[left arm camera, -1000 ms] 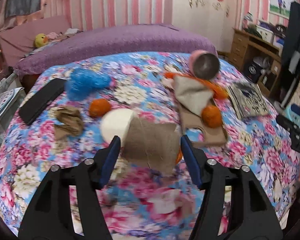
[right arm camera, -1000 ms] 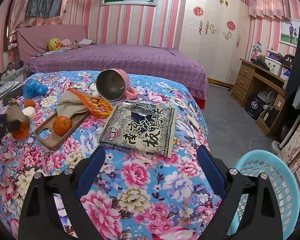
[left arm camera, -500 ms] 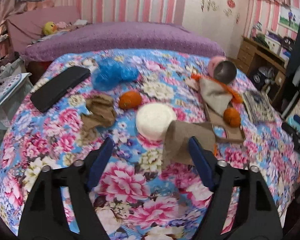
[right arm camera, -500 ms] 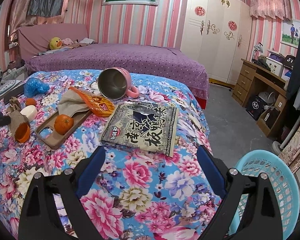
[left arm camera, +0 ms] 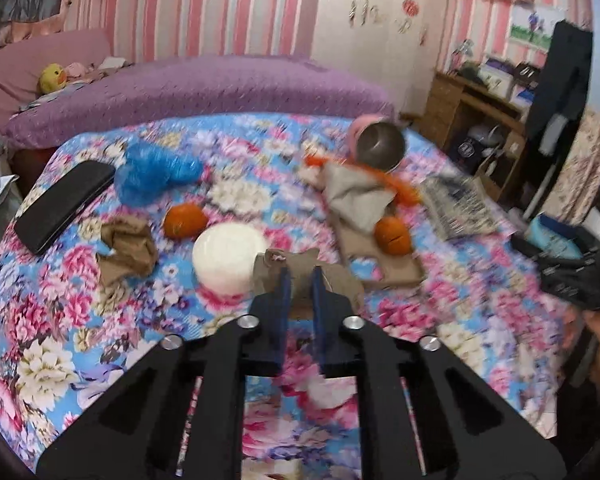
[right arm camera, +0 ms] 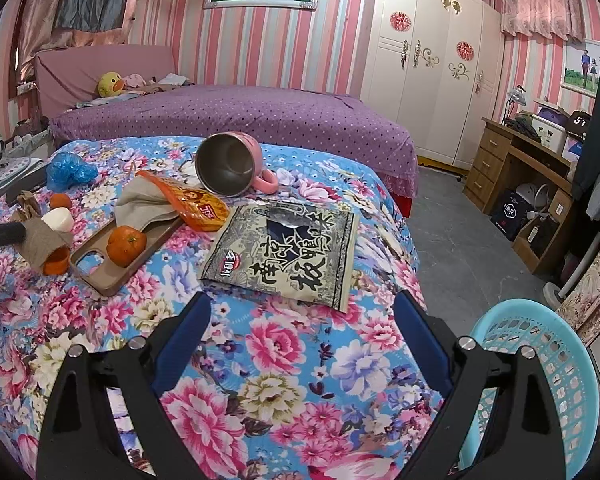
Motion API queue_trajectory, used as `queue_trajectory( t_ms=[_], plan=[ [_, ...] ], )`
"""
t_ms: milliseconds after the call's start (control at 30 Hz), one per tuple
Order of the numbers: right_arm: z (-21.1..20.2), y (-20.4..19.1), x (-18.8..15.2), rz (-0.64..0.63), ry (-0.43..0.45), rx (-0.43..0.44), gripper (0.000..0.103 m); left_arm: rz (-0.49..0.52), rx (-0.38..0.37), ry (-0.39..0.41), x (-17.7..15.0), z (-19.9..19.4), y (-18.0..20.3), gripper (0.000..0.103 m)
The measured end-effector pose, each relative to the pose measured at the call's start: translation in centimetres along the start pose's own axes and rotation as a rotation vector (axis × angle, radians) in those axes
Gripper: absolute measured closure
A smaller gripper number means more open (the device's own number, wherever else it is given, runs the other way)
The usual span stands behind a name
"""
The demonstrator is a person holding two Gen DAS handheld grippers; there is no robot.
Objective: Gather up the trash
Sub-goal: 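Grasp the second cardboard tube with the left gripper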
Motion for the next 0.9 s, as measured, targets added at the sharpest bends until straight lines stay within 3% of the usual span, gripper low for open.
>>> queue_trajectory(
  t_ms=[100, 333, 633, 800, 900],
  plan=[
    [0.0, 0.0, 0.0, 0.0, 0.0, -0.002, 0.012, 0.017, -0.051, 0.0, 0.2, -0.1, 1.0, 0.1],
    [0.0, 0.1, 0.0, 0.003, 0.001, 0.0, 0.012, 0.092, -0.063, -0.025, 0.3, 1.2, 4.5, 0.102],
    [-0.2, 1.3, 0.0, 0.025, 0.005, -0.012, 0.012, 0.132, 0.03, -0.048, 0.7, 1.6, 5.2, 0.102],
    [-0.4, 1.5, 0.2, 0.033, 0.013, -0.011, 0.012, 0.049, 0.059, 0.092, 2.8, -3.0, 2.8, 0.103],
    [-0.2, 1.2, 0.2, 0.026, 0.01, -0.01, 0.012, 0.011, 0.052, 0.126, 3.2, -4.7, 1.3, 0.103]
  ],
)
Point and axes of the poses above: each gripper's, at about its wrist camera, not at the fingertips, and z roughly the way its jaws point, y to its right, x to its top, the point moved 2 cm from there along z, roughly the way its jaws point, and after that the axes turned 5 degrees about z, right-handed, at the moved point
